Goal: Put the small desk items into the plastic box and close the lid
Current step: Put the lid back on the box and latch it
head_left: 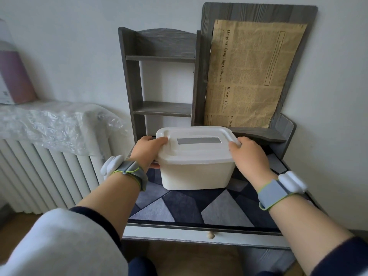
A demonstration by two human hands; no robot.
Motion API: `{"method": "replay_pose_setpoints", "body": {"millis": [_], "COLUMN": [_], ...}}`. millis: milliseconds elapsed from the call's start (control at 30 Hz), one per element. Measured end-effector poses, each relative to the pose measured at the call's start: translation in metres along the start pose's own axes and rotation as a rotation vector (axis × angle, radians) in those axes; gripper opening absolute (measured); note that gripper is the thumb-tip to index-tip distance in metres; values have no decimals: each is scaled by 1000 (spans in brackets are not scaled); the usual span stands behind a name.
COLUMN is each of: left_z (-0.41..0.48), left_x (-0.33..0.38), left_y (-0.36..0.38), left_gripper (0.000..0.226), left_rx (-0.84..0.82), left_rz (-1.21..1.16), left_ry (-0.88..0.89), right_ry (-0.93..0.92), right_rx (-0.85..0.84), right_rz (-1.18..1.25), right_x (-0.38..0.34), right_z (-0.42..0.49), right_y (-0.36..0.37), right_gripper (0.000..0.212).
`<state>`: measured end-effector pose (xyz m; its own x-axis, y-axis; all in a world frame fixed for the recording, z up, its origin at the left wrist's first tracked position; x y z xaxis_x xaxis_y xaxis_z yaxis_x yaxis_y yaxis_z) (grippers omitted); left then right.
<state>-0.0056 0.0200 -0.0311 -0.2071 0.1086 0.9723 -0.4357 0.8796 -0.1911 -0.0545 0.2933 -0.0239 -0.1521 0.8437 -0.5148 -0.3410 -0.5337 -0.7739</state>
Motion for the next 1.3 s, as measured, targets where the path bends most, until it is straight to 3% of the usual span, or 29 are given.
{"method": "replay_pose_setpoints", "body": {"millis": [100,333,433,600,933,1133,1300], "left_z": [3,9,13,19,25,22,26], "left_x": [1,5,10,21,14,19,19], "left_y": [-1,1,5,11,16,17,20], "left_gripper": [34,26,34,54,48,28,32], "left_rx": [2,36,62,327,441,451,484], "left_rz": [5,74,117,449,575,685,765], "left_ry": [-10,-41,-44,67,183,330,324], "right_ry": [2,128,186,318,337,333,354], "right_rx": [3,-73,-92,-125,15,44,60], "right_rz": [-10,115,176,288,411,426,419], "right_x": [-5,-7,-6,-3,0,-1,-3], "right_z": [-6,6,17,24,6,3,1], "right_y": [2,2,4,12,23,21,18], "right_gripper": [40,36,29,26,24,33,45]}}
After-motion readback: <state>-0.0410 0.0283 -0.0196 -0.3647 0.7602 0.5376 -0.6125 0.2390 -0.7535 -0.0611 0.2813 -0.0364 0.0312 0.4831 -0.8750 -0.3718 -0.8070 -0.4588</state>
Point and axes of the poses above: each hand's wrist, its own z-axis towards the middle knuckle, its own y-axis out of the palm, x = y × z, the point moved 3 cm from there along z, towards the middle knuckle, and after that the axes turned 2 degrees about x, right-handed, at the moved point
